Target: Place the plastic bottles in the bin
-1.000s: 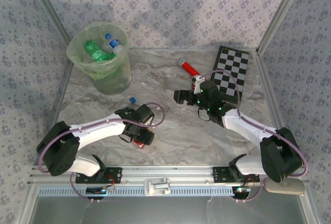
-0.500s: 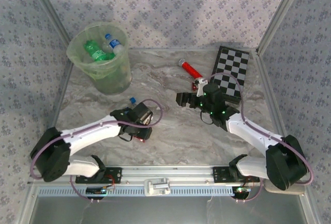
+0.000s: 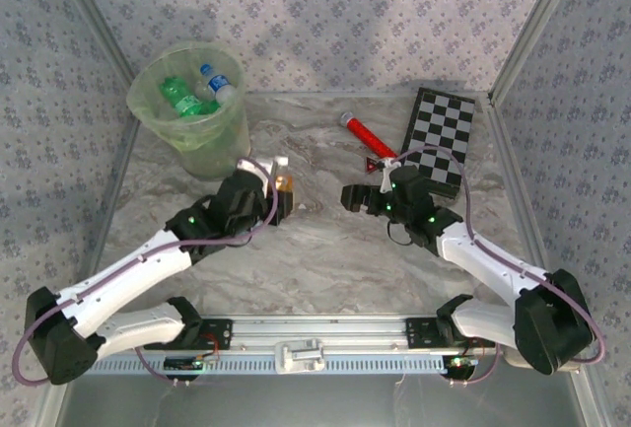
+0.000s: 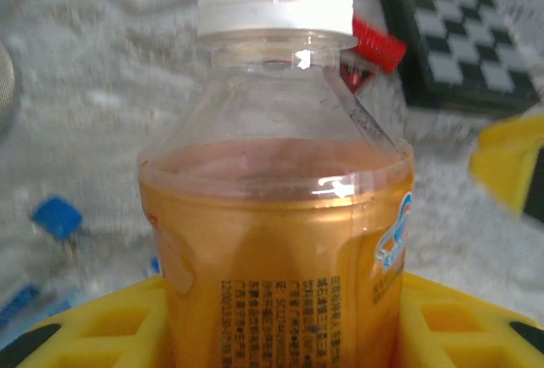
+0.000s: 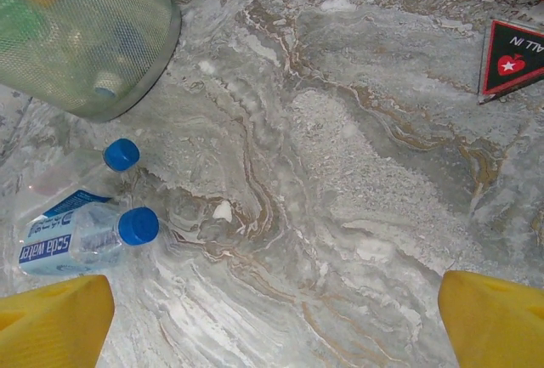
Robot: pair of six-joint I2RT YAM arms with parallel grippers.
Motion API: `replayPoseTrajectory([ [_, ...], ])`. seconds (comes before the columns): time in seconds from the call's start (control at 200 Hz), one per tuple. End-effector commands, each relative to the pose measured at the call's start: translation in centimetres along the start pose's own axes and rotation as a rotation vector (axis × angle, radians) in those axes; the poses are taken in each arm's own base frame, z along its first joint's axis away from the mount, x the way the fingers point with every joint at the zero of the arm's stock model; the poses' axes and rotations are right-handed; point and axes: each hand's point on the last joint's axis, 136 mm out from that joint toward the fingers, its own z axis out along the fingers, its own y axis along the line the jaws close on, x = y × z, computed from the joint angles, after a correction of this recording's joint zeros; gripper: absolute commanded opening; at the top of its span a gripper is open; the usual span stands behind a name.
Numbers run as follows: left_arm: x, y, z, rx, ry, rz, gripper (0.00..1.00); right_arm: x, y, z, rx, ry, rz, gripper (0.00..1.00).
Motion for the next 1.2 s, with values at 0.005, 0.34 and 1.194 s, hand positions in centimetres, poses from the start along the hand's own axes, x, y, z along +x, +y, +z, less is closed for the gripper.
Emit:
replayPoseTrajectory([
  [0.005,-7.3,-0.5,-1.5,-0.001,-0.175,0.062,0.45,0.1,-0.5,-0.7,0.022,-0.006,0.029,1.0],
  [0.34,-17.4,7.0,-2.3,-0.208,-0.248,0.05,0.46,-0.4,0.1,-0.4,0.001,-0.015,0.03,1.0],
  [1.194,-21.8,19.1,3.6,-0.619,0.14,0.114,0.51,-1.2,-0.3,0.3,0.047,0.014,-0.032,1.0],
])
